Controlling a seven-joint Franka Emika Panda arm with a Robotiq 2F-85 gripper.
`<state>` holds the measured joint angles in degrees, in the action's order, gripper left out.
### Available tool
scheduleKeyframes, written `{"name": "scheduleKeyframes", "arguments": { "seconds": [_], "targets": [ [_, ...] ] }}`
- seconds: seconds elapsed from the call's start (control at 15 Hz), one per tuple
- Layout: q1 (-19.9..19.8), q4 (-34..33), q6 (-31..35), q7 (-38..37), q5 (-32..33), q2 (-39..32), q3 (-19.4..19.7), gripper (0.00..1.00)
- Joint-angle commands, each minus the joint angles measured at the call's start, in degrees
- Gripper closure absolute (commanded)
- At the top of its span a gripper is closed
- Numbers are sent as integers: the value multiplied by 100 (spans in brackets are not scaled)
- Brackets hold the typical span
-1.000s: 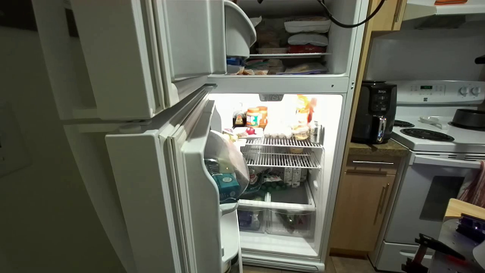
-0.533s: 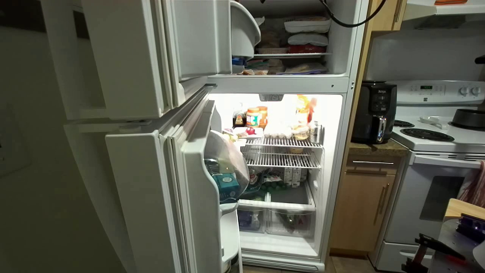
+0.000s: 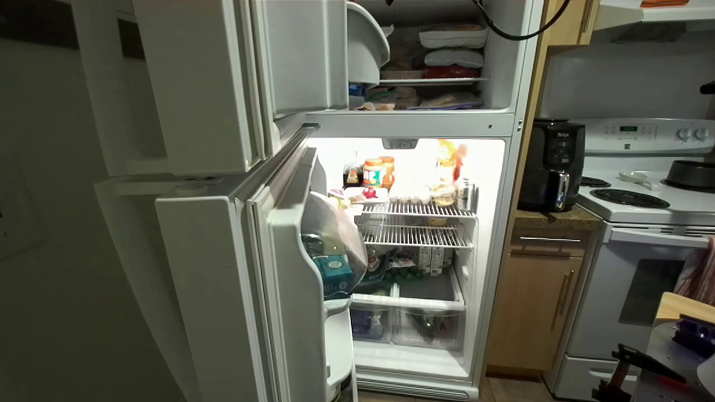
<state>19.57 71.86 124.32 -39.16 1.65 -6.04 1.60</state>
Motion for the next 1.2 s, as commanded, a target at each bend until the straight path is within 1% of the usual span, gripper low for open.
{"name": "scheduleKeyframes", "arguments": {
  "seconds": [0.0,0.33,0.6,0.73,0.87,1.0,1.13],
  "targets": [
    [-133,308,-106,255,-396,239,57,0],
    [-310,439,-410,936,-1318,431,158,0],
    [-487,397,-966,1529,-2009,535,312,0],
    [-560,371,-1306,1719,-2196,581,417,0],
    [-602,361,-1532,1838,-2250,622,506,0],
    [-607,351,-1653,1907,-2196,651,572,0],
    [-569,379,-1617,1949,-2090,674,613,0]
  ]
}}
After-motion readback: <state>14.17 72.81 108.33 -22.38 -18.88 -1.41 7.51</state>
